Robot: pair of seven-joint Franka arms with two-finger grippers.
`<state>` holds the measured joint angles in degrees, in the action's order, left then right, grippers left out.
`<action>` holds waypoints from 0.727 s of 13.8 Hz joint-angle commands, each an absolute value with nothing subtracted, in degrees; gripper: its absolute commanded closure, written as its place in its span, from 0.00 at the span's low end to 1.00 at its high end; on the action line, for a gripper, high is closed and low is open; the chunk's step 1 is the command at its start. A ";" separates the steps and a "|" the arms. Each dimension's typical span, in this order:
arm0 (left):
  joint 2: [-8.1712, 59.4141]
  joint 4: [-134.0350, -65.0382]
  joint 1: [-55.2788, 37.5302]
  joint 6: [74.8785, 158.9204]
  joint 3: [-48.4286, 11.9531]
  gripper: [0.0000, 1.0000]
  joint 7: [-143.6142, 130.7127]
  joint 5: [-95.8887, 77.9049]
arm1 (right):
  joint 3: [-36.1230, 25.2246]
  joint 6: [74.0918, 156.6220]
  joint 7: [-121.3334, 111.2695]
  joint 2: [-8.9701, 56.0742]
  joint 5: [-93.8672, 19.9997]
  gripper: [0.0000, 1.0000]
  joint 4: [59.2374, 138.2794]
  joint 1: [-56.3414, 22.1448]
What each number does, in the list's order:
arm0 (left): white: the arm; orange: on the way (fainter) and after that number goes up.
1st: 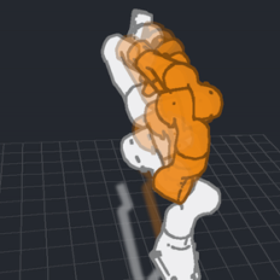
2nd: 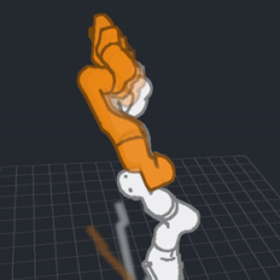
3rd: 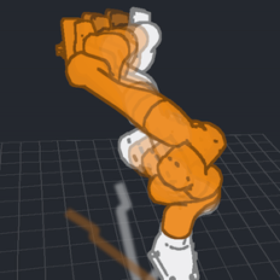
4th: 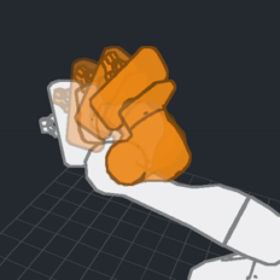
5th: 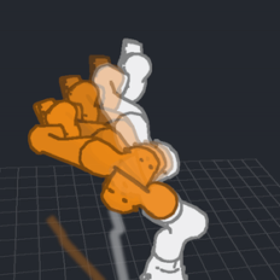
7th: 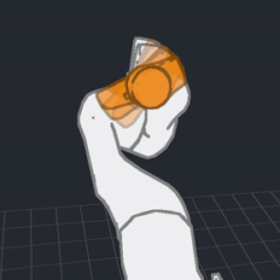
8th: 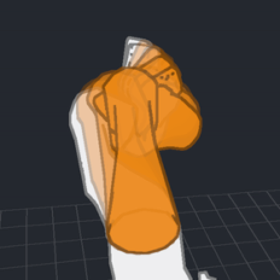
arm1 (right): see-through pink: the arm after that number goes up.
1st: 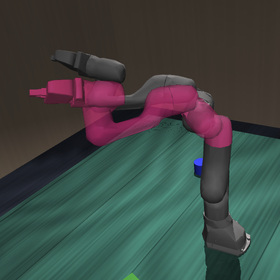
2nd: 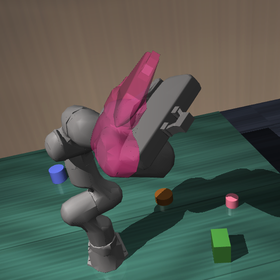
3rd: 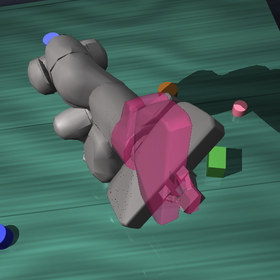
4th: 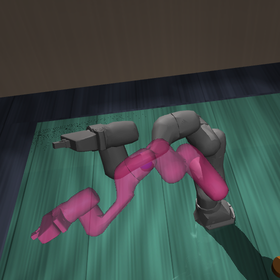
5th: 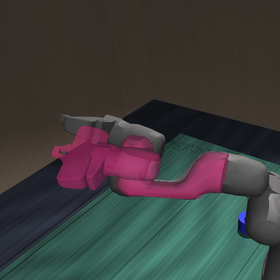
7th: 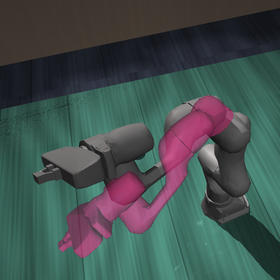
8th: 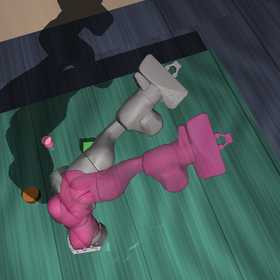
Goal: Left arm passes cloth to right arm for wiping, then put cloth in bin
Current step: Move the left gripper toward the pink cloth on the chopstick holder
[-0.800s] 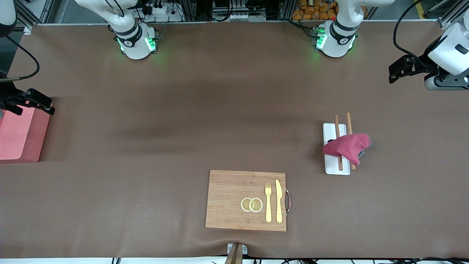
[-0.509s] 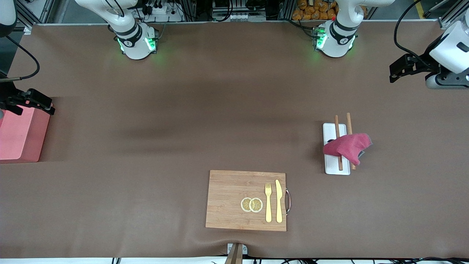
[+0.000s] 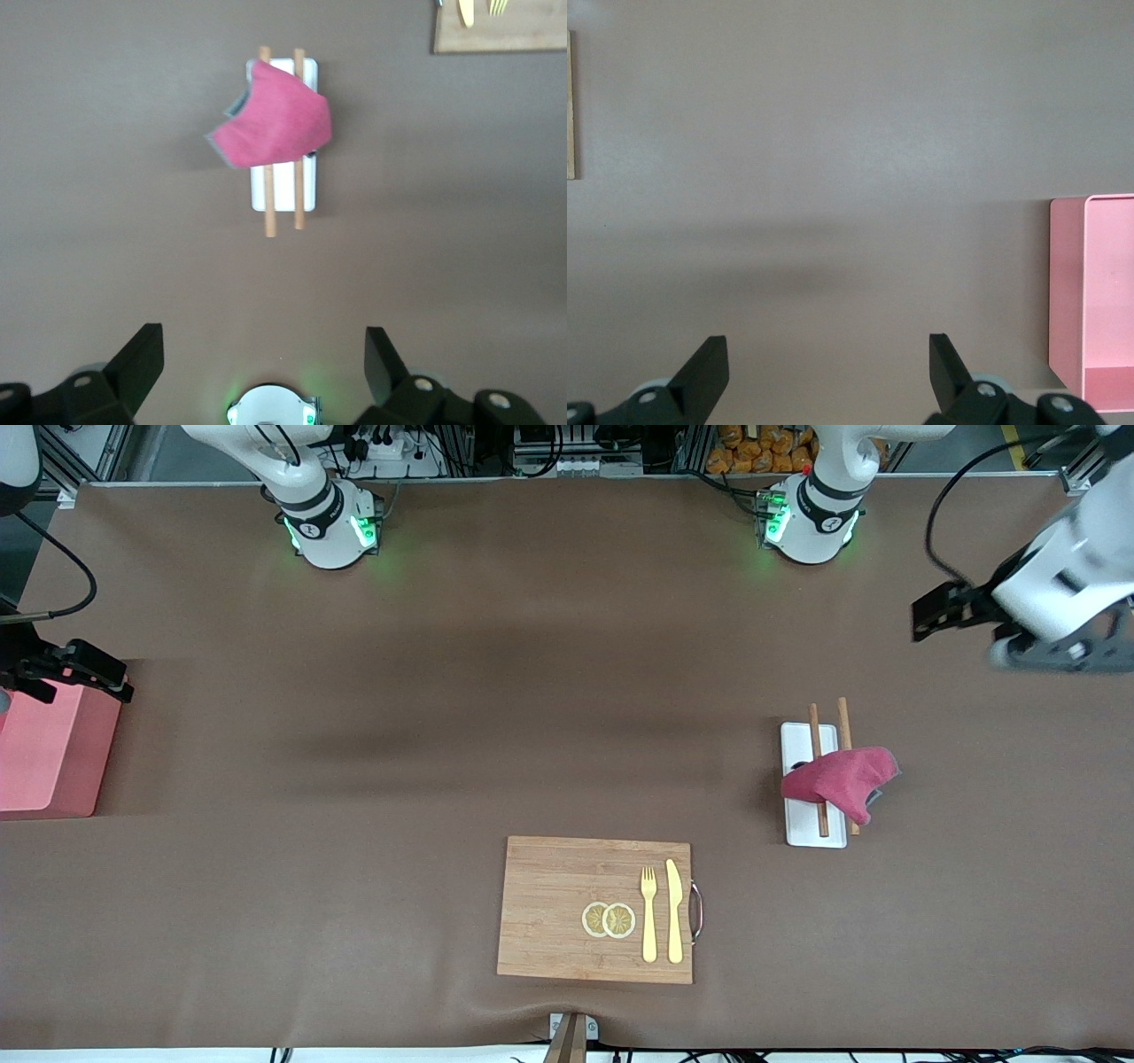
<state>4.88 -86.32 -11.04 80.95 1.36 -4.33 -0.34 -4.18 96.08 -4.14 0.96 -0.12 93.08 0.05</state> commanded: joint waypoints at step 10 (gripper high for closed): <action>26.37 -86.91 -10.64 98.09 1.32 0.00 16.71 1.84 | -4.57 95.19 -4.22 -0.09 0.35 0.00 94.48 -0.44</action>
